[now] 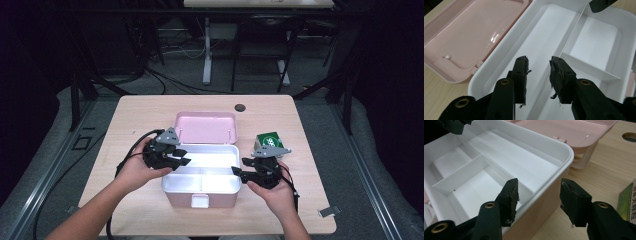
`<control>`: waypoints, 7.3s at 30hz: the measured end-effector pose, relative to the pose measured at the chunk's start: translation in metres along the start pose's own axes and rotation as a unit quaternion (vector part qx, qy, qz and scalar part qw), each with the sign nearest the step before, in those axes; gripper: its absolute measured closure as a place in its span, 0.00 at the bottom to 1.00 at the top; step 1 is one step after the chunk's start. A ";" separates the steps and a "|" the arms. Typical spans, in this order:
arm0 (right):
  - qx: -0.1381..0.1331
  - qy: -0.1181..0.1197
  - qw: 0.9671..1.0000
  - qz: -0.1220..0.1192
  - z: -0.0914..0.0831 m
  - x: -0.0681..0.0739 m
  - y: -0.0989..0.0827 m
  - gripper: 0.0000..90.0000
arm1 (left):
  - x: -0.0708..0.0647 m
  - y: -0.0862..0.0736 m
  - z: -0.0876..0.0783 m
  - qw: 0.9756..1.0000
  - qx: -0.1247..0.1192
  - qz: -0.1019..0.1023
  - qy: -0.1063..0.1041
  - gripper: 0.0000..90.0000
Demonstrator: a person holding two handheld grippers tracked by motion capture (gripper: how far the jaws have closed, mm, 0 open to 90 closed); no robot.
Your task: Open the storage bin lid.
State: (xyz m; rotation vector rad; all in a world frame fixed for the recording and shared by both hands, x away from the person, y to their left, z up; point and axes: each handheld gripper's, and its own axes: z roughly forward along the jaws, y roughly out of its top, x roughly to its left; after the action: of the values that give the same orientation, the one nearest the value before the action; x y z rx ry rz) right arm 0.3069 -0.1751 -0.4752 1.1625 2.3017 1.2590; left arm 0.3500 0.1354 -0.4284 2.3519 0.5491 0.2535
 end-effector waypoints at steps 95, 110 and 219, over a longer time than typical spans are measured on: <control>-0.008 0.030 0.999 -0.012 -0.005 0.000 -0.002 0.50 | -0.037 0.064 0.073 0.930 0.293 0.218 -0.035 0.95; -0.016 0.029 0.999 -0.006 -0.007 -0.002 -0.002 0.51 | -0.037 0.063 0.070 0.927 0.283 0.244 -0.043 0.97; -0.052 0.019 0.998 0.015 -0.034 -0.010 0.003 0.49 | 0.098 -0.154 0.008 0.930 0.299 -0.197 0.080 0.99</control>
State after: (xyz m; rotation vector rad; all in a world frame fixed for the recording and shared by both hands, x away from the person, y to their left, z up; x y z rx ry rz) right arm 0.2958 -0.2018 -0.4538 1.1529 2.2238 1.4042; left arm 0.3908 0.2776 -0.5359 2.7284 1.3142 0.0968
